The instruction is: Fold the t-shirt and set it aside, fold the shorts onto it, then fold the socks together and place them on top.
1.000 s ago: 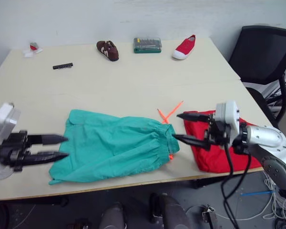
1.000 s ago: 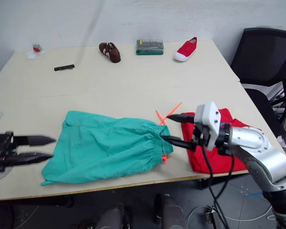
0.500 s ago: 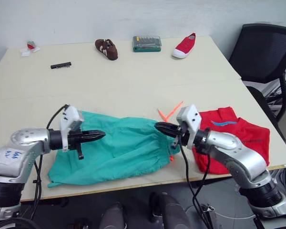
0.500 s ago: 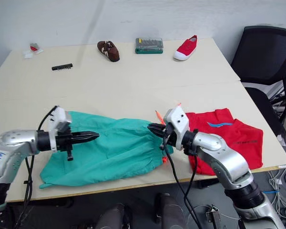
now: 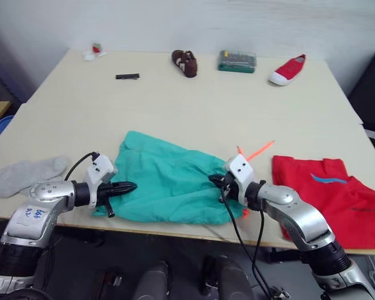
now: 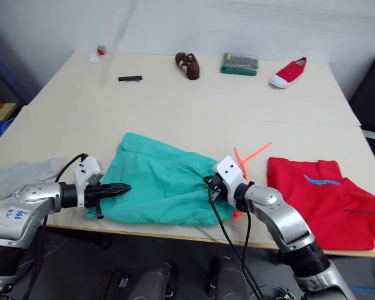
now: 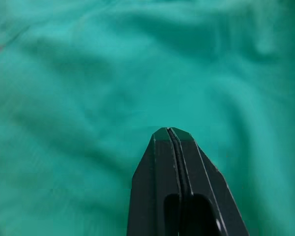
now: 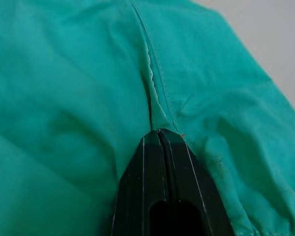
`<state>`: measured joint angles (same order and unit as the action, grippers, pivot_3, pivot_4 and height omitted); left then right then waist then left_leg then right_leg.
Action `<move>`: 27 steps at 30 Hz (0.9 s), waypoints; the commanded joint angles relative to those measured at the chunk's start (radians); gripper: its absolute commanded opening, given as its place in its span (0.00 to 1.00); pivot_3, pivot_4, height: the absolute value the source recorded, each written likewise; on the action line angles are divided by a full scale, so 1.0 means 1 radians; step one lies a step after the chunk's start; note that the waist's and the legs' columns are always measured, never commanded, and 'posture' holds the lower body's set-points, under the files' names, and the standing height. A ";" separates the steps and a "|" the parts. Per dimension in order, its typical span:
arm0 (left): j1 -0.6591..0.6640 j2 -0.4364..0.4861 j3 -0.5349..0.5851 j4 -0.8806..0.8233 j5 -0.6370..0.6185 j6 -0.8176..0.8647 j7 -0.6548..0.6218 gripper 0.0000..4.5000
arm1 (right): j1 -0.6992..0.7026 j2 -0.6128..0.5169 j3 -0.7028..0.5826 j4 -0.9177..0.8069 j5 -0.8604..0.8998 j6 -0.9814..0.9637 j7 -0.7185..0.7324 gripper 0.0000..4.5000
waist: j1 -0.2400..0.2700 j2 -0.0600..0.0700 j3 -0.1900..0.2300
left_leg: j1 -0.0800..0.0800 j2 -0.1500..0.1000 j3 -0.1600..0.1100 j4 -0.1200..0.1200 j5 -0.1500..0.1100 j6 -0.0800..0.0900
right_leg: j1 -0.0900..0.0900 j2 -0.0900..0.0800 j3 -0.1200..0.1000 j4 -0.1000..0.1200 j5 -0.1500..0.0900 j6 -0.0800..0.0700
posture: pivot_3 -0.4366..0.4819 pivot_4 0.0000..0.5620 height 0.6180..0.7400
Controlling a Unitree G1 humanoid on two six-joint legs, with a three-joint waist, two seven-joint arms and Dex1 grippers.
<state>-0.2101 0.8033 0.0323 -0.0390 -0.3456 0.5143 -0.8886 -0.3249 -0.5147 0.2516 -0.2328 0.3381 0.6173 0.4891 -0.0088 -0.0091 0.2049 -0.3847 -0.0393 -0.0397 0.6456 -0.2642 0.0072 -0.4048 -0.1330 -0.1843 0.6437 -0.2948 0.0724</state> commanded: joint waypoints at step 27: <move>-0.447 -0.181 -0.206 0.326 0.116 -0.115 0.028 0.00 | -0.034 -0.041 -0.054 -0.154 -0.010 0.079 0.025 0.01 | 0.055 -0.001 0.001 | 0.010 0.005 0.035 0.002 -0.021 0.010 | 0.009 0.009 0.031 -0.025 0.014 -0.013 | 0.48 0.27 1.00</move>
<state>-0.6280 0.6240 -0.1595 0.2073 -0.3031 0.4865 -0.8835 -0.3561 -0.5453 0.1746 -0.4070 0.3991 0.7411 0.5365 0.0457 -0.0096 0.2056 -0.3742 -0.0343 -0.0022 0.6477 -0.2850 0.0174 -0.3970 -0.1235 -0.1503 0.6197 -0.2810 0.0599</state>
